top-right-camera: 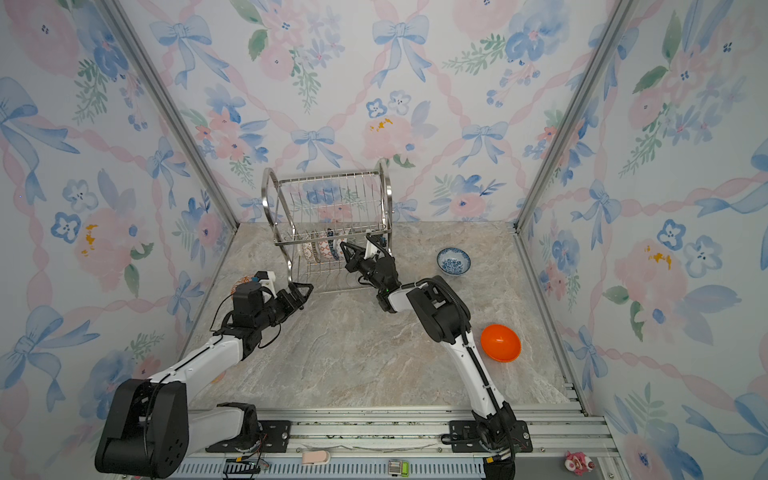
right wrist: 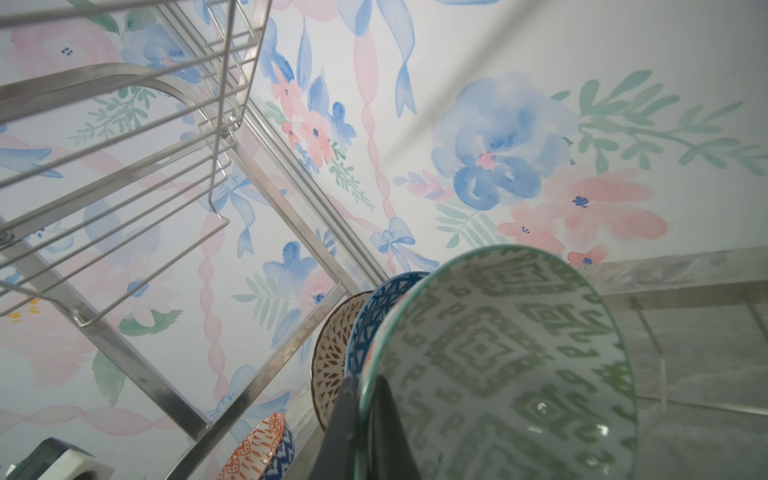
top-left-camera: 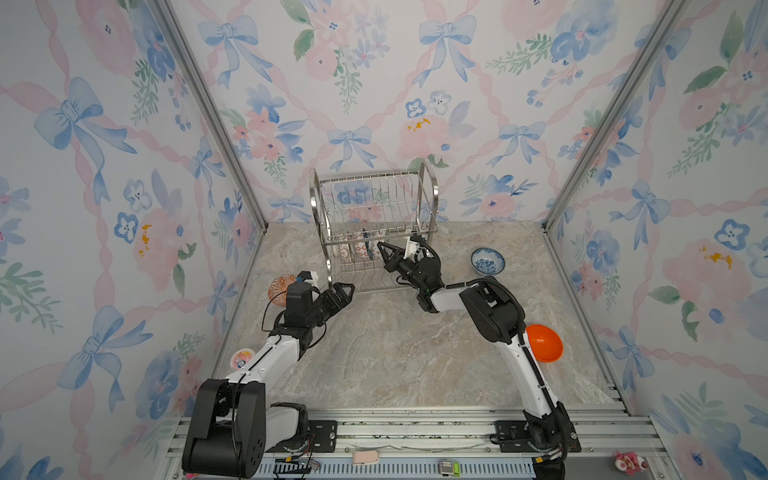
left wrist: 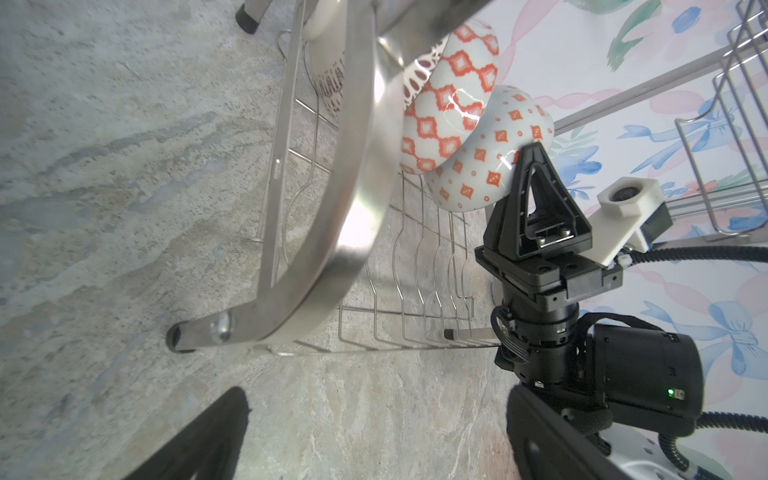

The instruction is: Load the bowls into the dish rack

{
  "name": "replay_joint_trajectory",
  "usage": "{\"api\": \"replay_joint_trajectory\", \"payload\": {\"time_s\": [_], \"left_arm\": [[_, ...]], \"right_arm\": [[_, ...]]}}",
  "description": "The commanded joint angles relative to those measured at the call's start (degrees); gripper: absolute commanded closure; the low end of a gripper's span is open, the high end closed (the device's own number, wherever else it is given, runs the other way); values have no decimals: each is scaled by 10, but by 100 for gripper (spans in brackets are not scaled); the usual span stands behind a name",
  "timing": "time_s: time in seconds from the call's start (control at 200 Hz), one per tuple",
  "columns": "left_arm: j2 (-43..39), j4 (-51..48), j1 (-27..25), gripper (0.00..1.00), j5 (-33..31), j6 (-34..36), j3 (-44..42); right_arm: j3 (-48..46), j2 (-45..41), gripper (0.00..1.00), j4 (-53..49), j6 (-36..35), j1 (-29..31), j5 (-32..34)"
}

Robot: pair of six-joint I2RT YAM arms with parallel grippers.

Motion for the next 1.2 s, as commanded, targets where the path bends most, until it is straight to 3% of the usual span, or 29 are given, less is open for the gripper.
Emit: {"api": "replay_joint_trajectory", "payload": {"time_s": [0.0, 0.19, 0.475, 1.055, 1.195], "left_arm": [[-4, 10, -1, 2, 6, 12, 8], [-4, 10, -1, 2, 6, 12, 8], [-4, 11, 0, 2, 6, 12, 8], [-19, 10, -5, 2, 12, 9, 10], [-41, -25, -39, 2, -40, 38, 41]], "right_arm": [[17, 33, 94, 42, 12, -6, 3], [31, 45, 93, 27, 19, -6, 0], [42, 28, 91, -88, -16, 11, 20], [79, 40, 90, -147, 7, 10, 25], [65, 35, 90, -120, 16, 11, 28]]}}
